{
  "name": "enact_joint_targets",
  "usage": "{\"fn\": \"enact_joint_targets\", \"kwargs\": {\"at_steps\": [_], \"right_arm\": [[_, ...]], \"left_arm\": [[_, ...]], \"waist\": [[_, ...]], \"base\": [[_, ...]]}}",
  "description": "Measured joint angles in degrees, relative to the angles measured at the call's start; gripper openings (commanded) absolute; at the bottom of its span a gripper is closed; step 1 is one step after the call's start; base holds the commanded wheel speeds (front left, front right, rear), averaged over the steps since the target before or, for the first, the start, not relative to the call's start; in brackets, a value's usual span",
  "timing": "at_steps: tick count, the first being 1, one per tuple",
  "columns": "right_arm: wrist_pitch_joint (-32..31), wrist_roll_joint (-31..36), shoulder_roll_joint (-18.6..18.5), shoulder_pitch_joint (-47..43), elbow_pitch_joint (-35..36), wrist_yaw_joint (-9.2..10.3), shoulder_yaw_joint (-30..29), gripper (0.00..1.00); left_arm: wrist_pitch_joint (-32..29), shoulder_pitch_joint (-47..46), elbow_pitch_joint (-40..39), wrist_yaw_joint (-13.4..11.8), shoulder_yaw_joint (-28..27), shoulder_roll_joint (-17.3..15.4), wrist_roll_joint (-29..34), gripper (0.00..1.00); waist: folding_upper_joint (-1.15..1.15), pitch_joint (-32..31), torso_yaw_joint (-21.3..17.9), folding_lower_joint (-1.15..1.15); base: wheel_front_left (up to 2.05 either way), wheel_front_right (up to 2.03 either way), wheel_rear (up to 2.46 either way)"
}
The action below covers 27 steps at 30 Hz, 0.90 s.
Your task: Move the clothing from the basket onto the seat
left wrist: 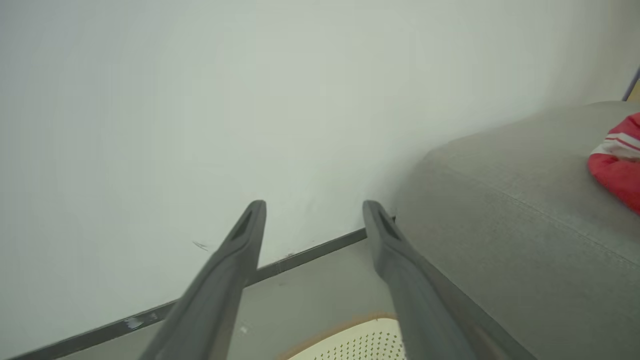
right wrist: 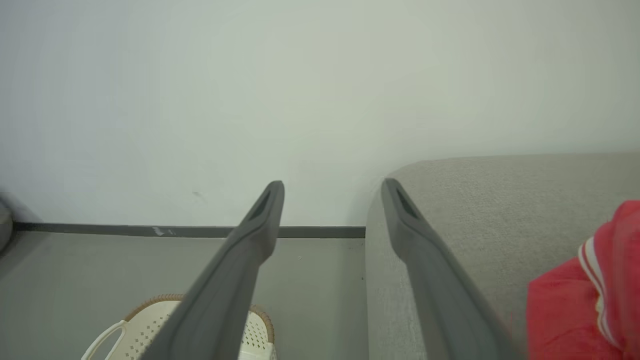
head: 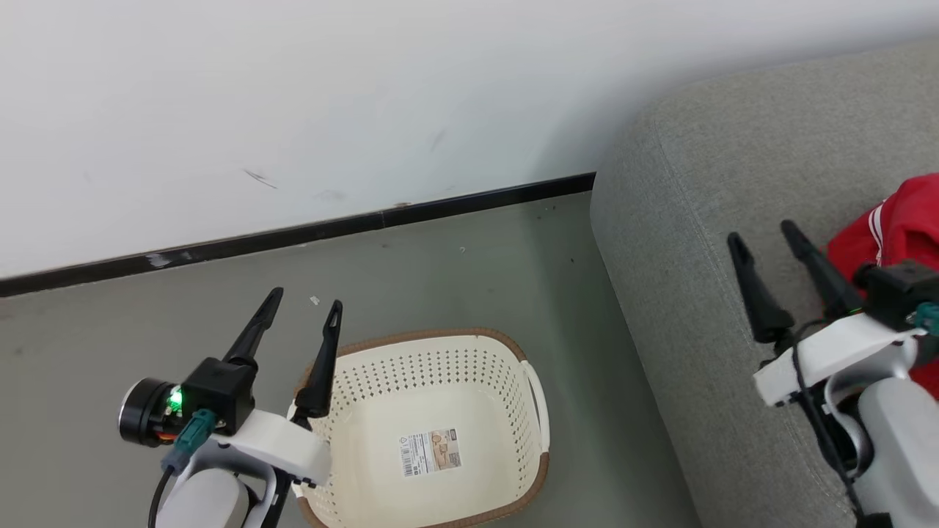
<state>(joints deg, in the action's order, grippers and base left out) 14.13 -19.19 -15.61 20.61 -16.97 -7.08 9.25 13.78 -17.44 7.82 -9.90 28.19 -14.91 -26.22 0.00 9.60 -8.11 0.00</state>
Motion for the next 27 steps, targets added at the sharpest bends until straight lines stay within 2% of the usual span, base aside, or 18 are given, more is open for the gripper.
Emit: {"fn": "enact_joint_targets", "kwargs": {"at_steps": [12, 27], "right_arm": [[0.07, 3.13, 4.67, -4.49, 1.67, 0.0, 5.09, 1.0], [0.07, 5.22, 7.24, -11.02, 1.57, 0.0, 4.69, 1.0]], "left_arm": [[0.44, 5.44, 0.69, -4.14, -5.7, 0.02, -2.37, 1.0], [0.51, 9.67, 0.85, -5.41, -7.59, 0.44, -2.9, 1.0]], "waist": [[0.0, -3.53, 3.2, 0.0], [0.0, -8.05, 6.82, 0.0]], "base": [[0.0, 0.0, 0.0], [0.0, 0.0, 0.0]]}}
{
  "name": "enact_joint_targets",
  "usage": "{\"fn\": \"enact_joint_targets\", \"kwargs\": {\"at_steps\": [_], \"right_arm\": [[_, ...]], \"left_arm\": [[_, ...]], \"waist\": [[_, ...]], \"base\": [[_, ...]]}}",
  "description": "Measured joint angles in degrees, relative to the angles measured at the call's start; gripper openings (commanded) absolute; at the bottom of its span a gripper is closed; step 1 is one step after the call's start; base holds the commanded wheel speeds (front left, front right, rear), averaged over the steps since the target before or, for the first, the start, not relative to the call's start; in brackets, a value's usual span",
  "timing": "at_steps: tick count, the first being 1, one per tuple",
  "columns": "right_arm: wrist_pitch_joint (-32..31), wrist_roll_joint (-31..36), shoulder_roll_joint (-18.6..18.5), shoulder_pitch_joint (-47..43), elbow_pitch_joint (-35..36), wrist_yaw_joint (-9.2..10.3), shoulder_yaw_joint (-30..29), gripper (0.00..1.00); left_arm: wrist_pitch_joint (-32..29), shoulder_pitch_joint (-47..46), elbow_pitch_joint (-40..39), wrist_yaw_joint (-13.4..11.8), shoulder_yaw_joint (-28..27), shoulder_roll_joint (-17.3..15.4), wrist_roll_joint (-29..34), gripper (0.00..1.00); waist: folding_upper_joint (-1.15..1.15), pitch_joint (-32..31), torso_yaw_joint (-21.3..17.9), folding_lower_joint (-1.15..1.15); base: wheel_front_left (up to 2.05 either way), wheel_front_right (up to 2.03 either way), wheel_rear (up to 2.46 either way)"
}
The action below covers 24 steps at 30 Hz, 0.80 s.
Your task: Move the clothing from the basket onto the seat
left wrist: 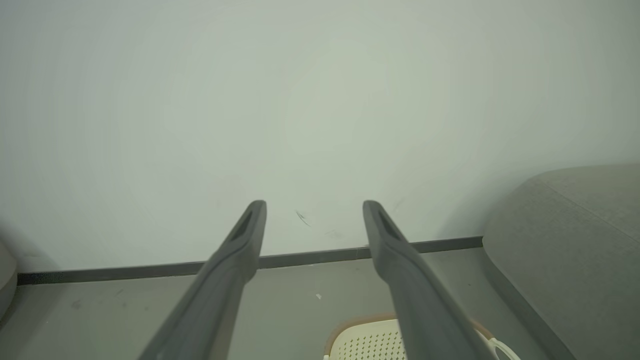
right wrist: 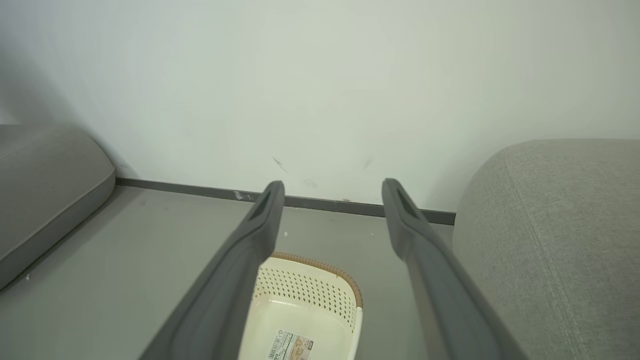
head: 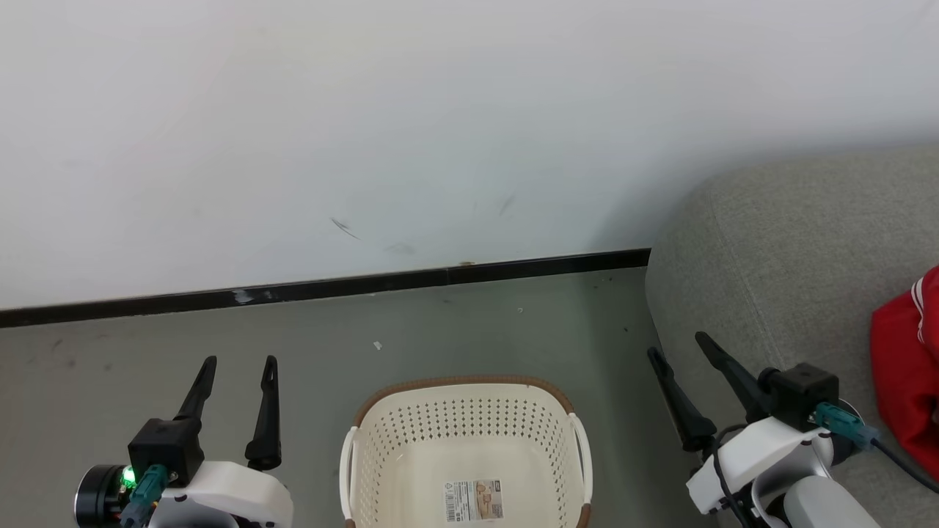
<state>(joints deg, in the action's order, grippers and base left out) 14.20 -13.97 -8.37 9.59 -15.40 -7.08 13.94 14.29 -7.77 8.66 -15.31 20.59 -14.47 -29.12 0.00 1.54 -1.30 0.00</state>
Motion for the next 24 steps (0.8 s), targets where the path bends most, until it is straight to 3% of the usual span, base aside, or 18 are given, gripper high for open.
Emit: {"fn": "enact_joint_targets", "kwargs": {"at_steps": [9, 24], "right_arm": [[0.0, 1.05, 1.11, -2.69, 0.11, 0.0, -0.53, 1.0], [0.0, 2.46, 2.54, -7.08, 1.53, 0.0, -1.67, 1.0]], "left_arm": [[0.0, 0.35, 0.46, 0.19, 0.27, -0.01, 0.03, 1.0], [0.0, 1.47, 0.98, 2.63, 2.1, -0.77, 0.85, 1.0]], "waist": [[0.0, -2.16, 1.64, 0.0], [0.0, -4.69, 2.73, 0.0]], "base": [[0.0, 0.0, 0.0], [0.0, 0.0, 0.0]]}}
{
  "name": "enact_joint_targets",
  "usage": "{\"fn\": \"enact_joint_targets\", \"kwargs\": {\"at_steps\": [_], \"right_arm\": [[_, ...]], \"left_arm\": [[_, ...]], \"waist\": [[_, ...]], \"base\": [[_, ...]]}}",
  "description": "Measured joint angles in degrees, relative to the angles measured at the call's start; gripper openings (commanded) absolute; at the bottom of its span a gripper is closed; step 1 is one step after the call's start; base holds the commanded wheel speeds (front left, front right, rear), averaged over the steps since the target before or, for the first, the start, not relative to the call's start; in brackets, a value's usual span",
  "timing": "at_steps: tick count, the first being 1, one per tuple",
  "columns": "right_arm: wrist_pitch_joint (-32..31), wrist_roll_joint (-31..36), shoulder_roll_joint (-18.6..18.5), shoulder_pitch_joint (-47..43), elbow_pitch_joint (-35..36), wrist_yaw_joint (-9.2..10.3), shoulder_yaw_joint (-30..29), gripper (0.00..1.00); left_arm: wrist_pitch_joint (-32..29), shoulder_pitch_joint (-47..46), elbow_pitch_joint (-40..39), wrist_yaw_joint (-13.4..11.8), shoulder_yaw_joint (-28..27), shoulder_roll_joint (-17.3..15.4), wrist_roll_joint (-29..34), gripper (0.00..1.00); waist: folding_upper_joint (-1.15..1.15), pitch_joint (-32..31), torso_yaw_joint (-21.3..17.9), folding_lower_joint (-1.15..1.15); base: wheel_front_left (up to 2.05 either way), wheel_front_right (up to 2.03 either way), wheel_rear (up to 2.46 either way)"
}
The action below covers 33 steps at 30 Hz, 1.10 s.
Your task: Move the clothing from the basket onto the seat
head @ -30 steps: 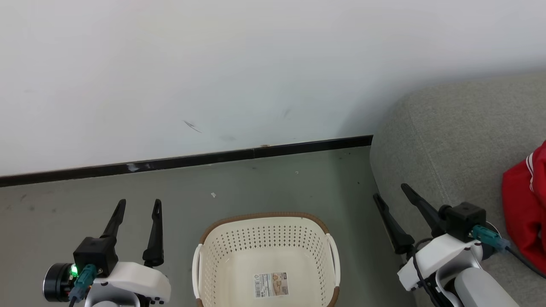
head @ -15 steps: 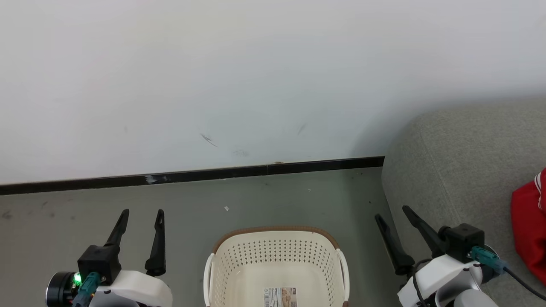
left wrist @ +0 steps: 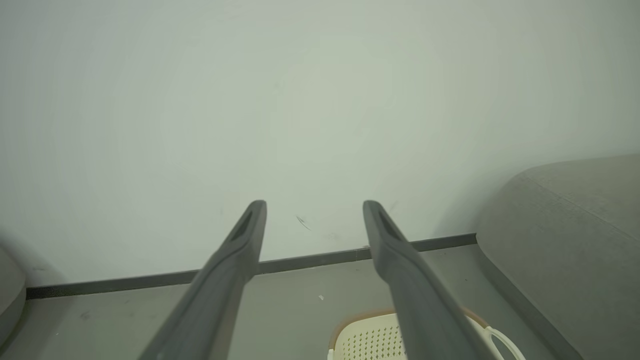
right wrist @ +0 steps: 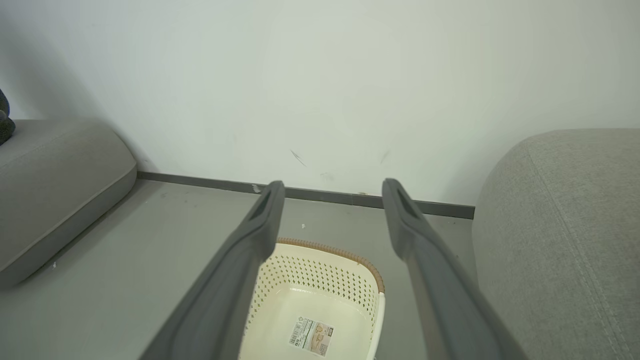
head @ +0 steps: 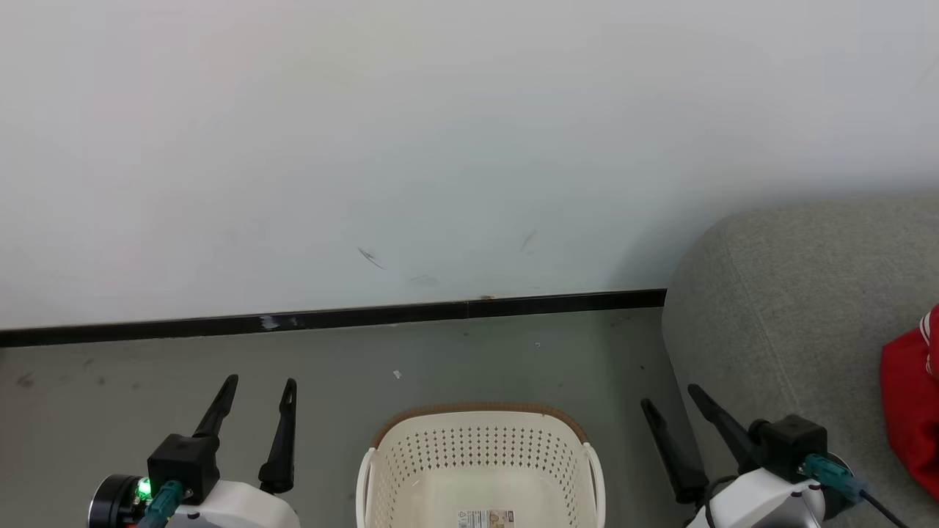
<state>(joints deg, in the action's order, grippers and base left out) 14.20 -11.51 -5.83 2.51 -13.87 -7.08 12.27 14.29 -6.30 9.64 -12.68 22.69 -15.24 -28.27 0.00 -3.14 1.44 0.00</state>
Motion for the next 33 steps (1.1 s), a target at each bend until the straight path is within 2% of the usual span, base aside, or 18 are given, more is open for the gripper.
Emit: {"fn": "enact_joint_targets", "kwargs": {"at_steps": [18, 24, 33], "right_arm": [[-0.08, 0.43, 0.43, -2.22, 2.09, 0.0, -0.4, 1.0], [-0.53, 0.43, 0.53, -2.25, 2.27, 0.0, -0.55, 1.0], [-0.6, 0.69, 0.64, -2.29, 2.82, 0.0, -0.9, 1.0]], "left_arm": [[0.0, 0.98, 0.12, 1.26, 0.14, -0.86, 0.03, 1.0], [0.0, 1.01, -0.01, 1.87, -0.27, 0.86, -2.05, 1.0], [0.0, 1.03, -0.22, 2.32, -0.81, 0.68, -2.08, 1.0]], "waist": [[0.0, -0.2, -0.01, 0.0], [0.0, -0.13, -0.02, 0.0], [0.0, 0.03, -0.11, 0.0]], "base": [[0.0, 0.0, 0.0], [0.0, 0.0, 0.0], [0.0, 0.0, 0.0]]}}
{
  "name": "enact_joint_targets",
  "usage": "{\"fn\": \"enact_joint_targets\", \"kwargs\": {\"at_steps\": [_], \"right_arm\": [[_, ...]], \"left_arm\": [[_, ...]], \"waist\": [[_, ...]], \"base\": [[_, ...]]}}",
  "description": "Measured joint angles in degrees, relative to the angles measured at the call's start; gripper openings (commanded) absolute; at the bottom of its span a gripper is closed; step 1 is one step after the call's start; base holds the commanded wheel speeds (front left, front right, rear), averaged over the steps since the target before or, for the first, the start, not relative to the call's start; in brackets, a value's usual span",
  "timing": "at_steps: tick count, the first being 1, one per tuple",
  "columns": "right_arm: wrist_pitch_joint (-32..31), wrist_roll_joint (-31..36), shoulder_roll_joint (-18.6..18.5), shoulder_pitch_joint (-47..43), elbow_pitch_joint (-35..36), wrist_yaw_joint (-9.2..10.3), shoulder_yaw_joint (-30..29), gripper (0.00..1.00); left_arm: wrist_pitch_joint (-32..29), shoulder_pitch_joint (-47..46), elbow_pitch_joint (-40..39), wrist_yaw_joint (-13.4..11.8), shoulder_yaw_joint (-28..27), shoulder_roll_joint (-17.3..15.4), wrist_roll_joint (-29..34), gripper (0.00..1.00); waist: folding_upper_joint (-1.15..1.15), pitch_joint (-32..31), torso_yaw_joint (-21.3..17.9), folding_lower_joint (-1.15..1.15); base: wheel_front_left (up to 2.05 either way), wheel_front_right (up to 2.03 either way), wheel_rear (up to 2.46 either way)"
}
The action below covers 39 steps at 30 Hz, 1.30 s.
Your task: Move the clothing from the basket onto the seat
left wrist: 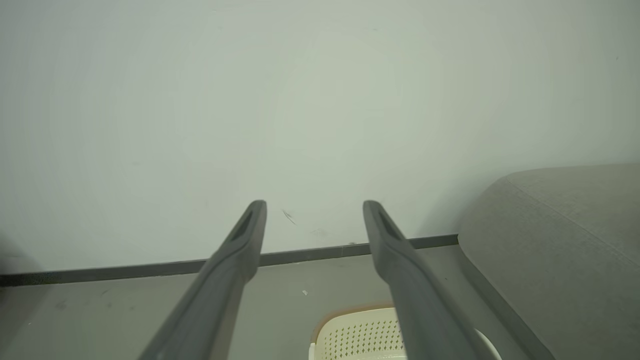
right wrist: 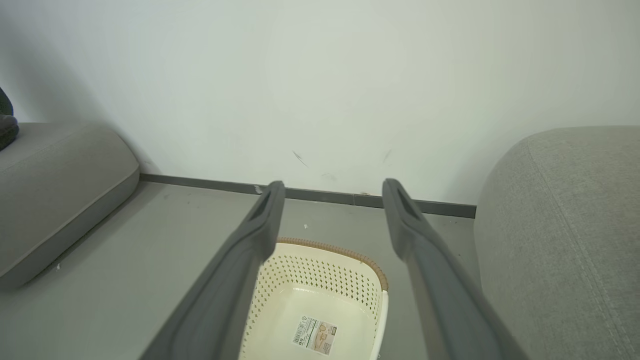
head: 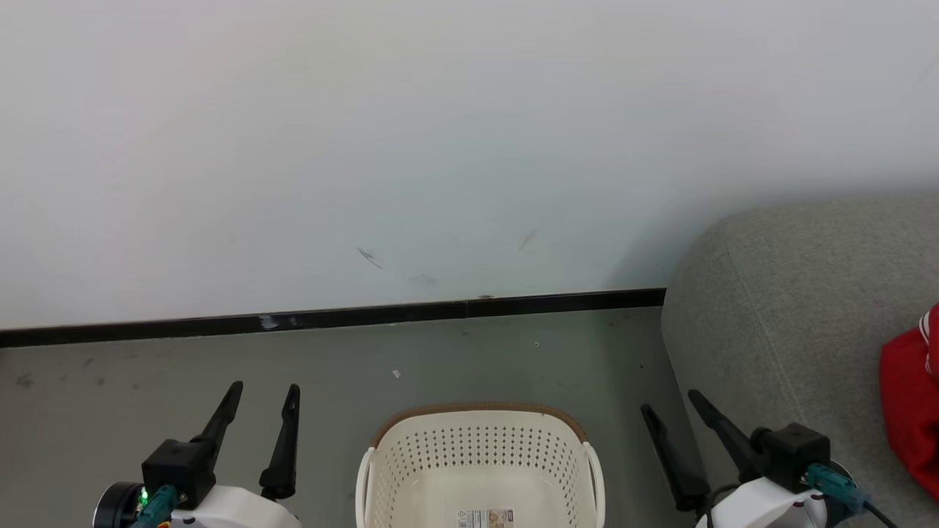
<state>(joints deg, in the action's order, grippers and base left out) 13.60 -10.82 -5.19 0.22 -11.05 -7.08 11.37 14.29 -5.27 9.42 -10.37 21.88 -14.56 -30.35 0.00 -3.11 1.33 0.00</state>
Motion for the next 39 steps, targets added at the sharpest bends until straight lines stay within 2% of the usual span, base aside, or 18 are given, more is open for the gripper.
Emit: {"fn": "enact_joint_targets", "kwargs": {"at_steps": [13, 39], "right_arm": [[0.01, 2.79, 0.16, -0.09, 1.55, 0.0, -2.72, 1.0], [0.1, 4.42, 1.71, -2.69, 3.71, 0.0, -6.99, 1.0]], "left_arm": [[0.0, 0.03, 0.88, -0.73, -0.14, -0.81, 1.71, 1.0], [0.0, 1.28, 2.66, -4.66, -1.09, -0.25, 3.24, 1.0]], "waist": [[0.0, 0.25, -0.18, 0.0], [0.0, 0.49, -0.62, 0.0]], "base": [[0.0, 0.0, 0.0], [0.0, 0.0, 0.0]]}}
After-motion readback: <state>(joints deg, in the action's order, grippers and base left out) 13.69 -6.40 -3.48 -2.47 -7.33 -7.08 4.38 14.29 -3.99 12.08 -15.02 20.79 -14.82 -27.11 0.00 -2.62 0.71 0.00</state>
